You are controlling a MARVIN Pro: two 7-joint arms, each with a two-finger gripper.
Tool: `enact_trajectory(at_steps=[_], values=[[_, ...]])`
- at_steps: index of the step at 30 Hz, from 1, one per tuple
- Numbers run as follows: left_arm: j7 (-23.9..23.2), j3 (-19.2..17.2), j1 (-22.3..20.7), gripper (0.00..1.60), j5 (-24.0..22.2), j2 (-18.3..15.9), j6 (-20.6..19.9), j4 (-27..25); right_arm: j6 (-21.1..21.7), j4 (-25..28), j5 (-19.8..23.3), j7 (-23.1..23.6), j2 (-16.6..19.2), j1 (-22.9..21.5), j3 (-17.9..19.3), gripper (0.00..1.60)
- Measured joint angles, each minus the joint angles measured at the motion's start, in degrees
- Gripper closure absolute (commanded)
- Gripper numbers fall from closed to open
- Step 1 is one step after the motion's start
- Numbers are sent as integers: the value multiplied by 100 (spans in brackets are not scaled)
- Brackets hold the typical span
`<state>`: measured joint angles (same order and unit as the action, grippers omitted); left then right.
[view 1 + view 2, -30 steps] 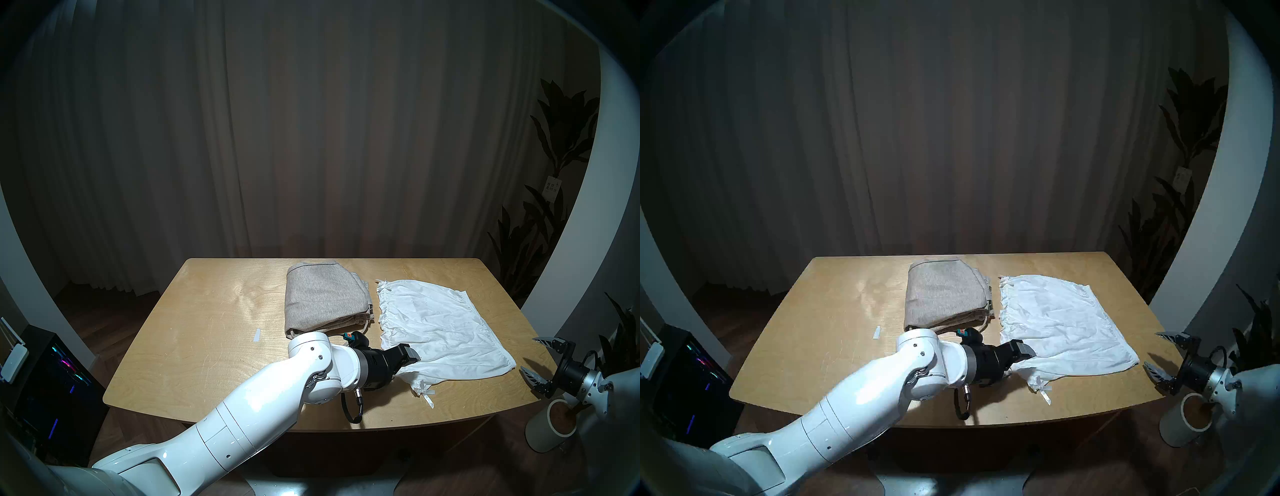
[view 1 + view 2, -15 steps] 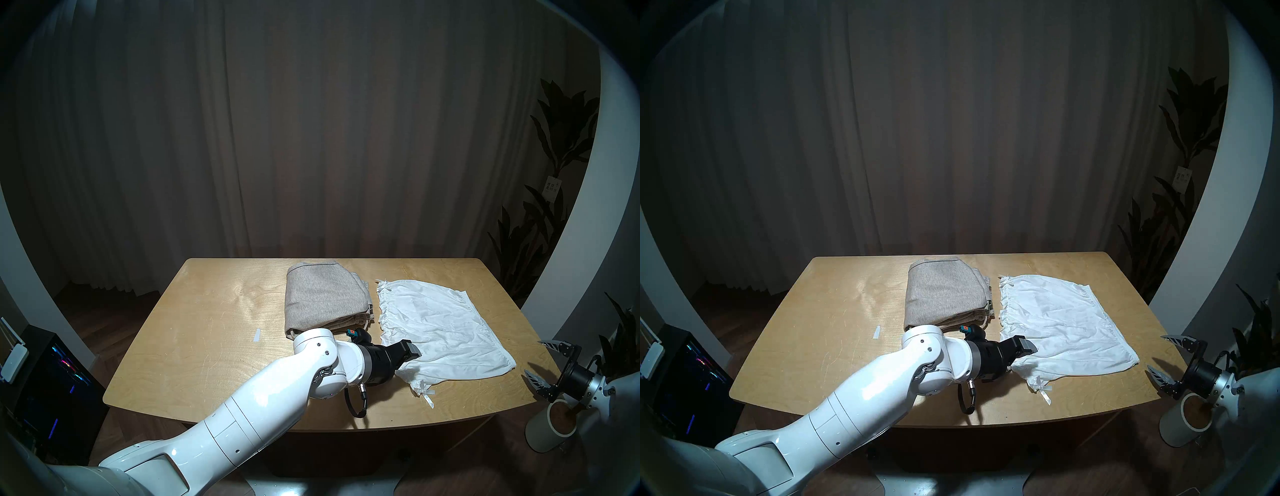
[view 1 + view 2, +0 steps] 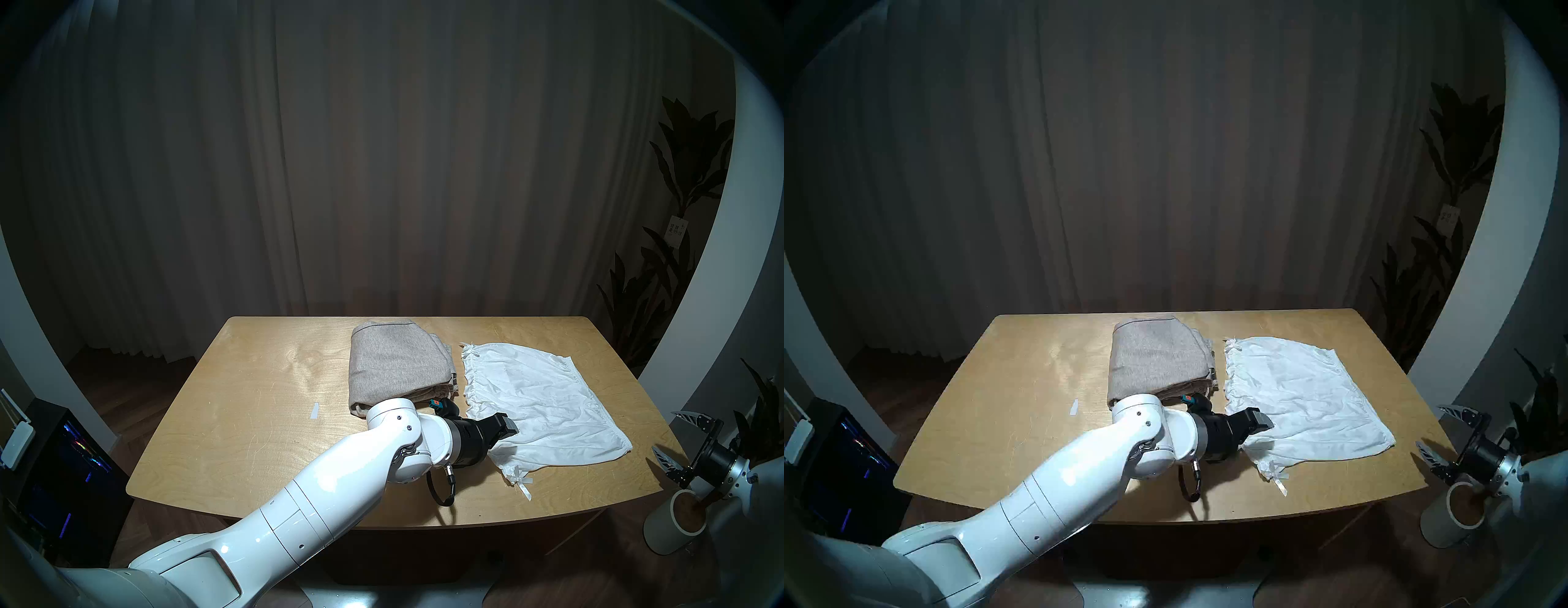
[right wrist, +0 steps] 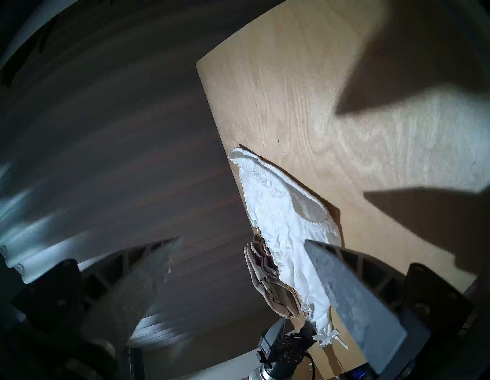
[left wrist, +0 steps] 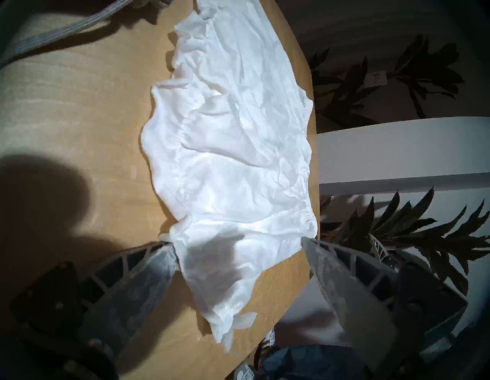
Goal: Fold pants twice and stack them
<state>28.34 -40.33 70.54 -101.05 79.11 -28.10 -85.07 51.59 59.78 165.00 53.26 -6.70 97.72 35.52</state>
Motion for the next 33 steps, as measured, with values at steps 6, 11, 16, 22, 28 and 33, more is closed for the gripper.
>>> enact_trajectory(at_steps=[6, 11, 16, 22, 28, 33], values=[[-30, 17, -72, 0, 47, 55, 2, 106, 117, -71, -21, -123, -1, 17, 54, 0], [-63, 28, -137, 0, 88, 99, 3, 201, 229, -103, -104, -236, -2, -6, 147, 0], [-100, 34, -200, 0, 127, 136, 4, 296, 295, -124, -239, -310, -2, -48, 242, 0], [-140, 37, -264, 0, 167, 170, 4, 394, 319, -107, -414, -341, -2, -69, 307, 0], [-173, 40, -330, 0, 206, 201, 4, 490, 330, -9, -624, -358, -2, -70, 337, 0], [-195, 49, -381, 0, 233, 222, 3, 560, 335, 70, -803, -362, -2, -70, 362, 0]])
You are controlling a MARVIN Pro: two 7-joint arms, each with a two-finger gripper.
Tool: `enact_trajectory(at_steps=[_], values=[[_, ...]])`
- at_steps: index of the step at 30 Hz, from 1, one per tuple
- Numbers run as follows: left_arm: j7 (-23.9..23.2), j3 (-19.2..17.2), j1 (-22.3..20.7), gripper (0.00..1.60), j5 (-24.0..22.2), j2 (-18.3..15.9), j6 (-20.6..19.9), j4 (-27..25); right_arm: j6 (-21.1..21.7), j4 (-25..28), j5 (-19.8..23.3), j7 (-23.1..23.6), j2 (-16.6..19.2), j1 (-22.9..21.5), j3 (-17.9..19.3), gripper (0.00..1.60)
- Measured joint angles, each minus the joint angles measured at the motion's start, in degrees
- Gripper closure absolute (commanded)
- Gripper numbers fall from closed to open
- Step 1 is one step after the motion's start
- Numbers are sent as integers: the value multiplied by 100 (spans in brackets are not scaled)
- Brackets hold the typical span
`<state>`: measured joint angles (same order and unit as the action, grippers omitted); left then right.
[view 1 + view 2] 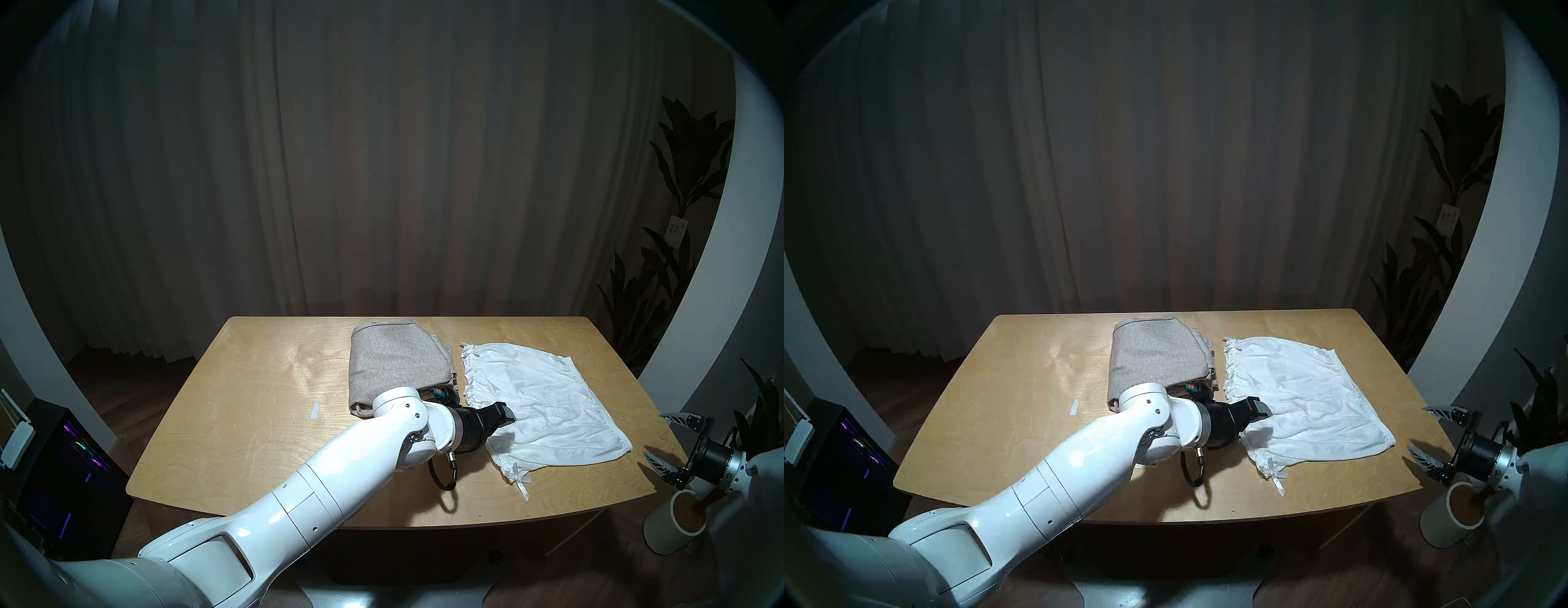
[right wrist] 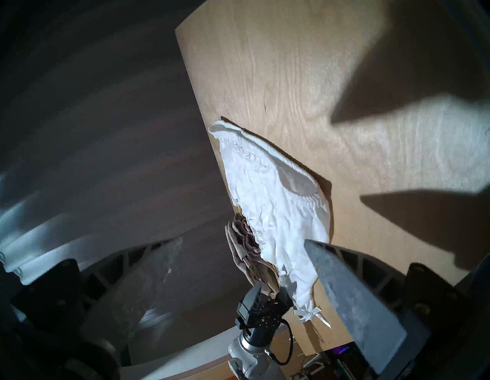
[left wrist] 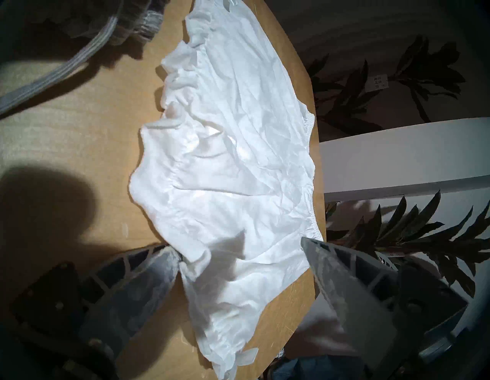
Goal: Fold pants twice and stack them
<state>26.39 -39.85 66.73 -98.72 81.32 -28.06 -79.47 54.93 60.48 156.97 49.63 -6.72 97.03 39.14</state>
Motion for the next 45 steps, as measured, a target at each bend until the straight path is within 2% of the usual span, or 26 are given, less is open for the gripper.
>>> enact_trajectory(at_steps=[24, 45], values=[[-115, 102, -222, 0, 109, 32, -10, 250, -98, -8, -927, 72, 0, -15, 259, 0], [-226, 270, -409, 0, 185, 24, -57, 385, -381, 30, -1308, 357, 1, 156, 407, 0]])
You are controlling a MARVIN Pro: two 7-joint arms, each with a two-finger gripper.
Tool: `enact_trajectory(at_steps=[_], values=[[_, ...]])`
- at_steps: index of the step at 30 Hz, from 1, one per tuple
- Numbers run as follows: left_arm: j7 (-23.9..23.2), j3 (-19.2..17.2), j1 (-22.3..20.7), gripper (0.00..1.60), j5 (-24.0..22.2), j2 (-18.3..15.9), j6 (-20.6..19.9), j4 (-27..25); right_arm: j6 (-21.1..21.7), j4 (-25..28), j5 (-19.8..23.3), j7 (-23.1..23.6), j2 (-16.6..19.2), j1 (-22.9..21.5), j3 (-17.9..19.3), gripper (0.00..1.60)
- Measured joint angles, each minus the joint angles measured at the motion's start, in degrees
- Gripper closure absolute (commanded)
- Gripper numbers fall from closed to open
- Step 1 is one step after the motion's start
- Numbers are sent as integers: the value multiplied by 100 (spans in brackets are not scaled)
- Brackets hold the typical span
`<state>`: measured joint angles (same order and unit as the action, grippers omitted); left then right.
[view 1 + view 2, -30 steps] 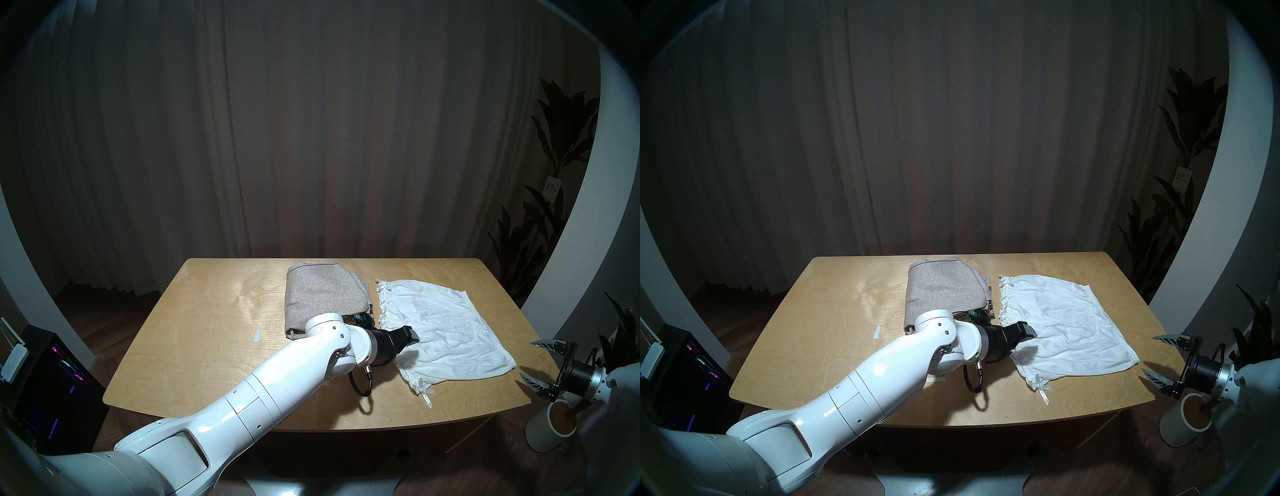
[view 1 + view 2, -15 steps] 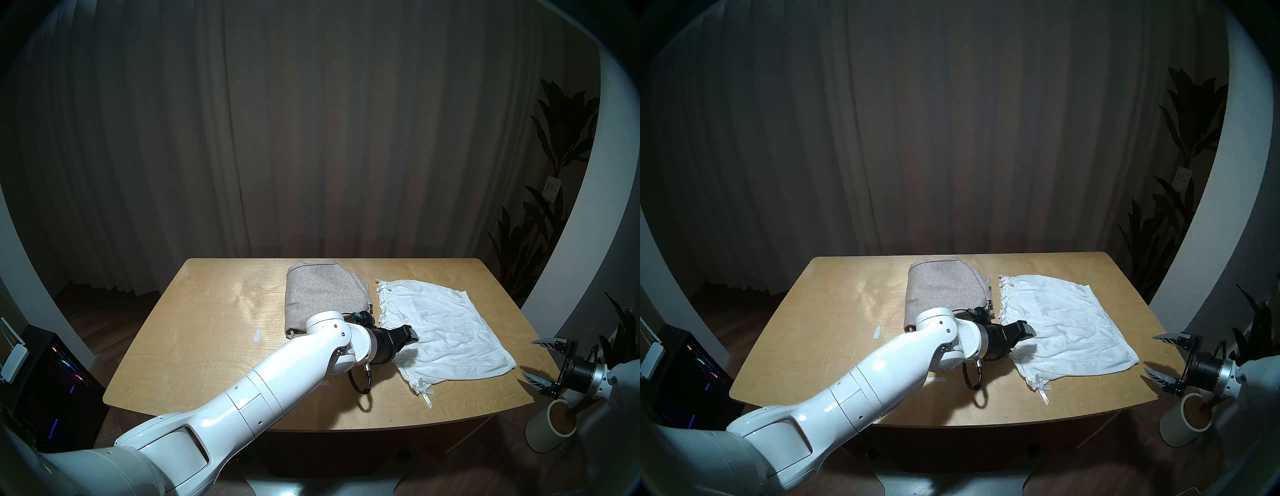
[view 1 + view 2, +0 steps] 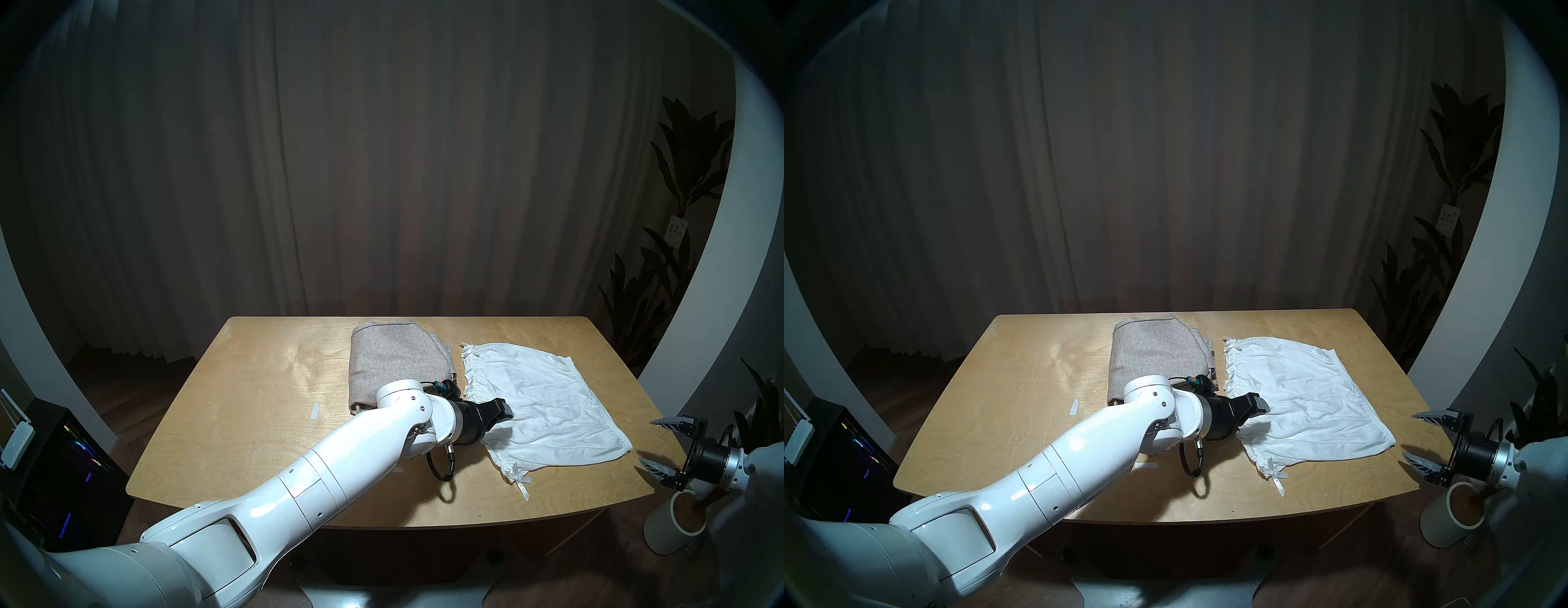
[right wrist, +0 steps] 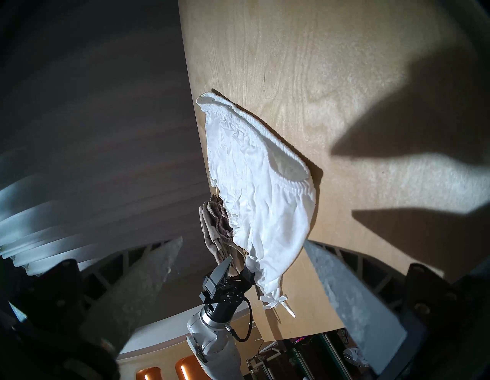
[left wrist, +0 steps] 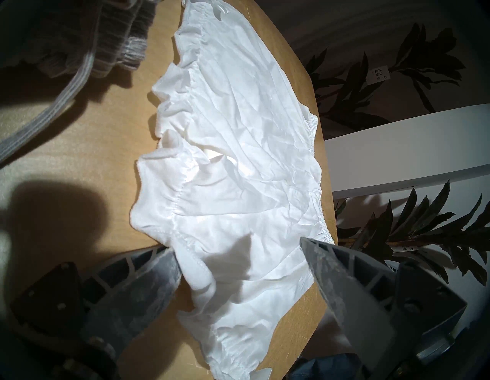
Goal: Fold pants twice and stack them
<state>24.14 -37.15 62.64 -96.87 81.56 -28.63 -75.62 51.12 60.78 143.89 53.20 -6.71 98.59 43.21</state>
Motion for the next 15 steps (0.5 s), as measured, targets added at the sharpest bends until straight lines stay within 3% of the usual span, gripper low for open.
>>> enact_trajectory(at_steps=[15], values=[[-63, 92, -107, 0, 36, -10, -22, 83, -675, 81, -259, 471, -1, 199, 62, 0]])
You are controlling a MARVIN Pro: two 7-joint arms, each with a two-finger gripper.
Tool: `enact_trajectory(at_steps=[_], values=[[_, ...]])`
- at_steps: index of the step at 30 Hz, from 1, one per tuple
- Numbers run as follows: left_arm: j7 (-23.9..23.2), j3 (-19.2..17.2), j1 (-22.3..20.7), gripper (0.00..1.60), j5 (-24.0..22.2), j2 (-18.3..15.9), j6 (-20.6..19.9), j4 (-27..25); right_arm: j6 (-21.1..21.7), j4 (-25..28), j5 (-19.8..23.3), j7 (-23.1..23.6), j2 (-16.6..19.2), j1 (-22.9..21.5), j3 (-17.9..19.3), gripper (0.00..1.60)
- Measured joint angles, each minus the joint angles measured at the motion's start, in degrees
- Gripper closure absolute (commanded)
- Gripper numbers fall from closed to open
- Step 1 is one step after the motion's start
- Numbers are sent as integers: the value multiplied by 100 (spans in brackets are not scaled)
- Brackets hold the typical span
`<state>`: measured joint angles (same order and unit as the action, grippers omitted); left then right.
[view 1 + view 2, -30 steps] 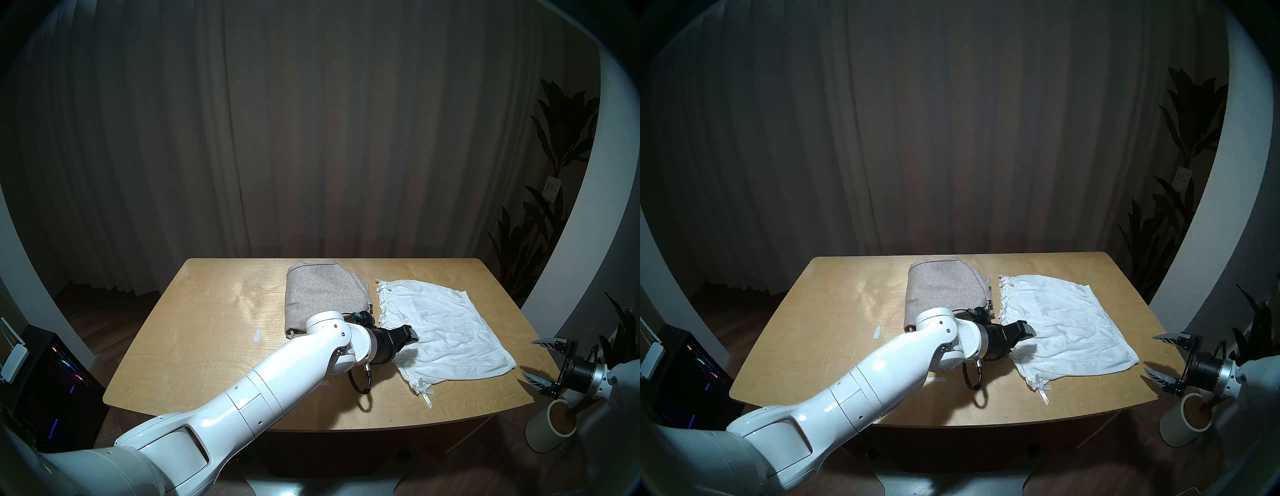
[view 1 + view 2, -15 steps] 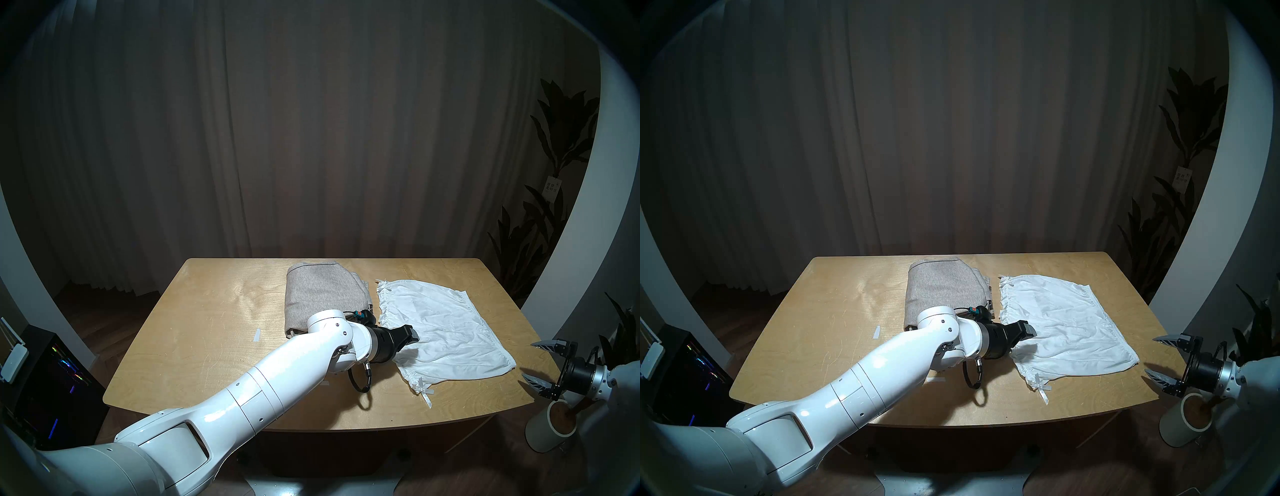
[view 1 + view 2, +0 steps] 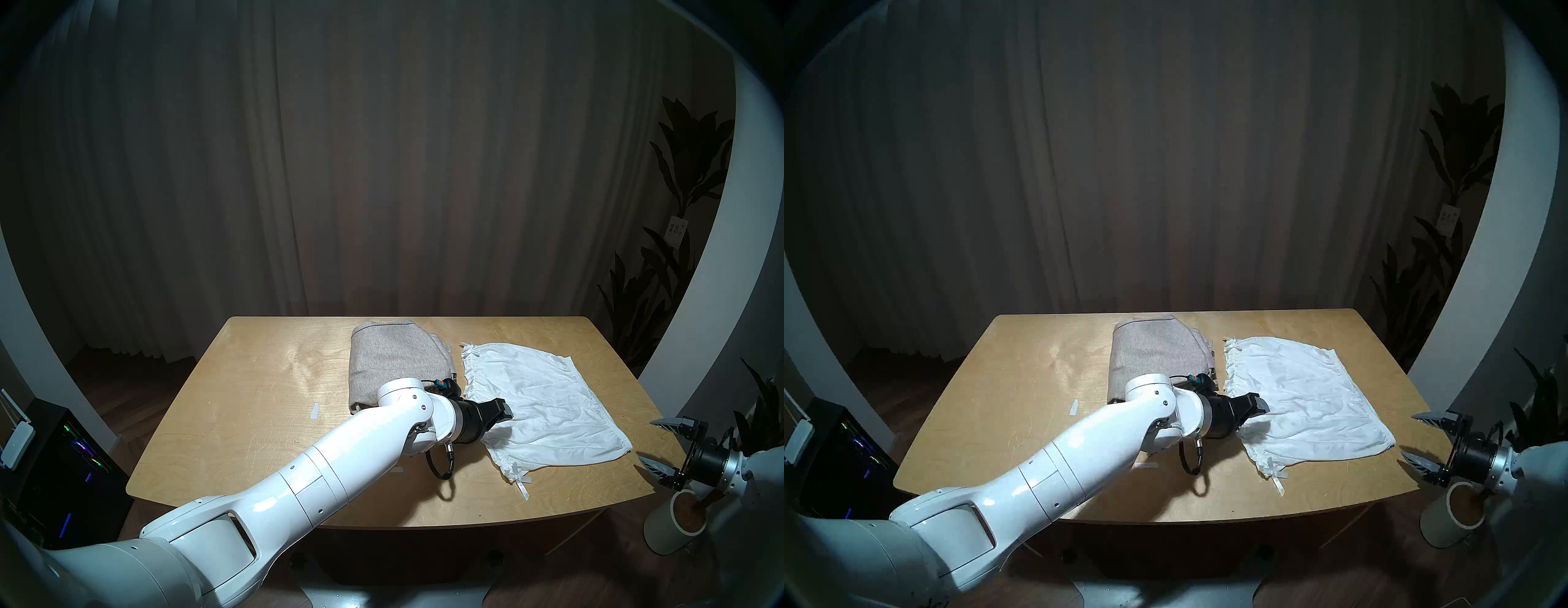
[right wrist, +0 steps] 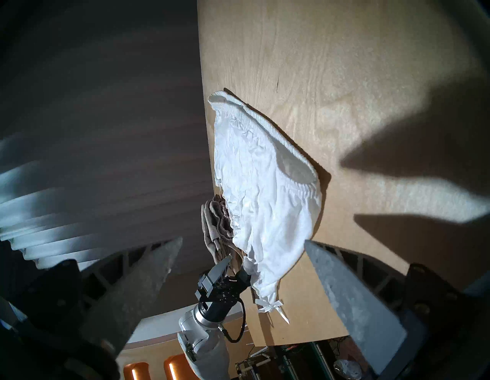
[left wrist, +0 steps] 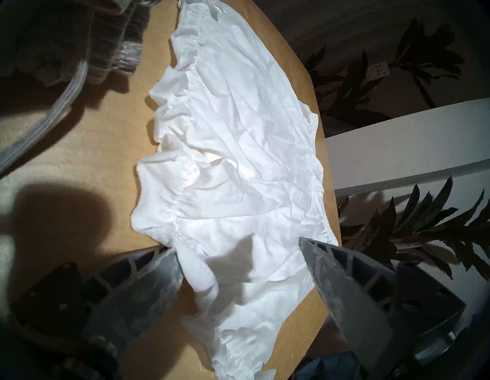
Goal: Fold pants twice and stack them
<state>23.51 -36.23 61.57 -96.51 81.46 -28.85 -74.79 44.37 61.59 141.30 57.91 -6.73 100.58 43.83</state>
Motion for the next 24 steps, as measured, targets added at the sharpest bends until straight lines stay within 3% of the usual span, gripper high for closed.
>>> enact_trajectory(at_steps=[24], values=[[-121, 105, -179, 0, 3, -22, -202, 146, -1329, 422, -211, 700, 1, 376, 55, 0]])
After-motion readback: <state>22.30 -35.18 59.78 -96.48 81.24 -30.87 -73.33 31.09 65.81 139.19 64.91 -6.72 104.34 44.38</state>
